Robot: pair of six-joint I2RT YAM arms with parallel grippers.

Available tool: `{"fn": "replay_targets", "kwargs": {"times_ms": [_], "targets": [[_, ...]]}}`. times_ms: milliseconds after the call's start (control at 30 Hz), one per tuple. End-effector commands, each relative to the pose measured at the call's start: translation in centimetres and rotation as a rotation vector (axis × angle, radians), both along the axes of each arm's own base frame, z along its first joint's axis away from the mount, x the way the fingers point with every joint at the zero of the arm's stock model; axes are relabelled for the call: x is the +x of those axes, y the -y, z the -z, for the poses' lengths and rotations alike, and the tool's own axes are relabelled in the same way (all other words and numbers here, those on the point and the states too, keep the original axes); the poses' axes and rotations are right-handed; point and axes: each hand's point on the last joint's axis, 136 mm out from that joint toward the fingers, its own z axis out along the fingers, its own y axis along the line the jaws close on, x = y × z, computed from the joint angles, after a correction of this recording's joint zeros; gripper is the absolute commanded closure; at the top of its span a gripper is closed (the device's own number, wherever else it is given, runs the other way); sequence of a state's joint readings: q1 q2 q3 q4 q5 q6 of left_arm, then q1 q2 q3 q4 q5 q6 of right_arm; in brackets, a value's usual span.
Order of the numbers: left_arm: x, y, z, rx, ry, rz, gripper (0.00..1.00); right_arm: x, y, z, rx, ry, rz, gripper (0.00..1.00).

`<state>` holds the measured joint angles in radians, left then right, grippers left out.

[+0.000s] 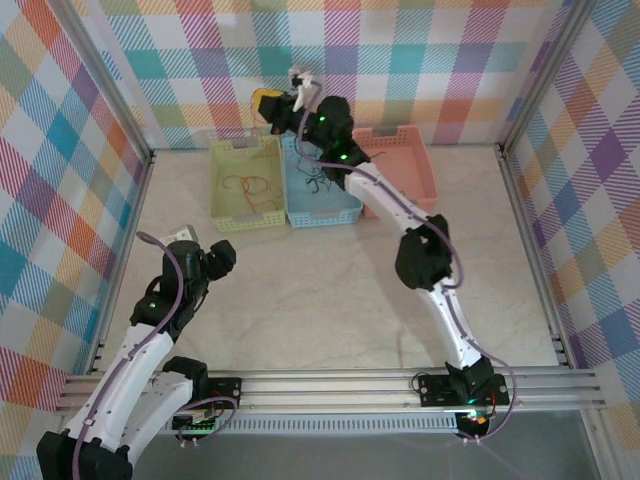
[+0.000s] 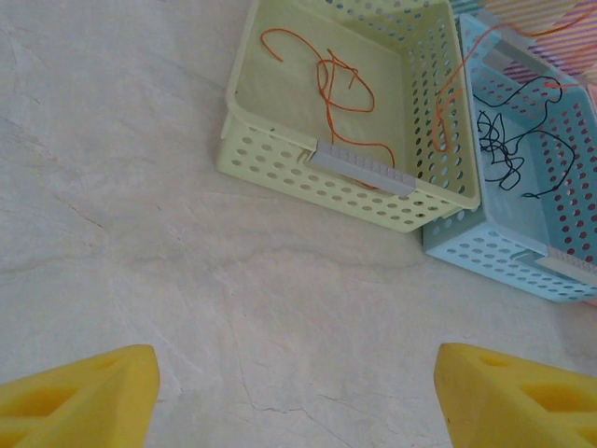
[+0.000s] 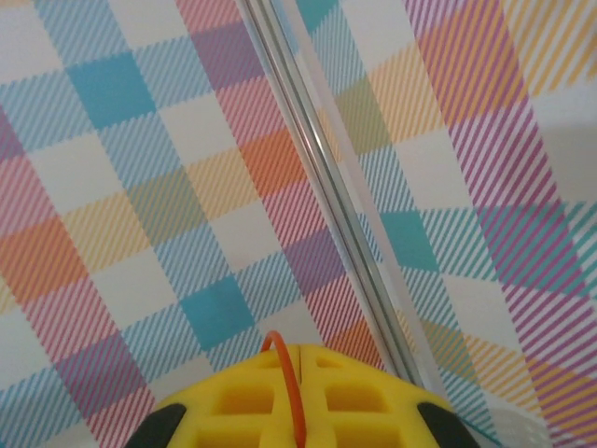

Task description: Untangle the cables

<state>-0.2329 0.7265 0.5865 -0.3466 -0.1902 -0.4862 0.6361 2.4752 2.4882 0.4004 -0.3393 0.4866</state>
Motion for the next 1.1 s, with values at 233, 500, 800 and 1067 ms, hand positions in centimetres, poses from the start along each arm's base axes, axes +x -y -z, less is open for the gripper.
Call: {"fn": "replay_targets", "kwargs": {"times_ms": [233,500,800,1067], "targets": [[-0.4,-0.7,0.3,0.011,0.010,-0.023,0.21,1.7,-4.4,8.0,-0.062,-0.012,0.031,0.97],[-0.2,-0.5,0.4,0.002,0.007,-0.015,0.20,1.8,-5.9,15.6,-0.235,-0.108,-0.007,0.88],[0.4,-1.0,-2.1,0.020,0.059,-0.037,0.00,2.5,-3.2,18.1,-0.482,-0.225,0.133,0.33],[2.5,-3.2,-5.0,0.143,0.222,-0.144,0.00,-3.4,5.4,14.5,-0.574,-0.116,0.314,0.27]]}}
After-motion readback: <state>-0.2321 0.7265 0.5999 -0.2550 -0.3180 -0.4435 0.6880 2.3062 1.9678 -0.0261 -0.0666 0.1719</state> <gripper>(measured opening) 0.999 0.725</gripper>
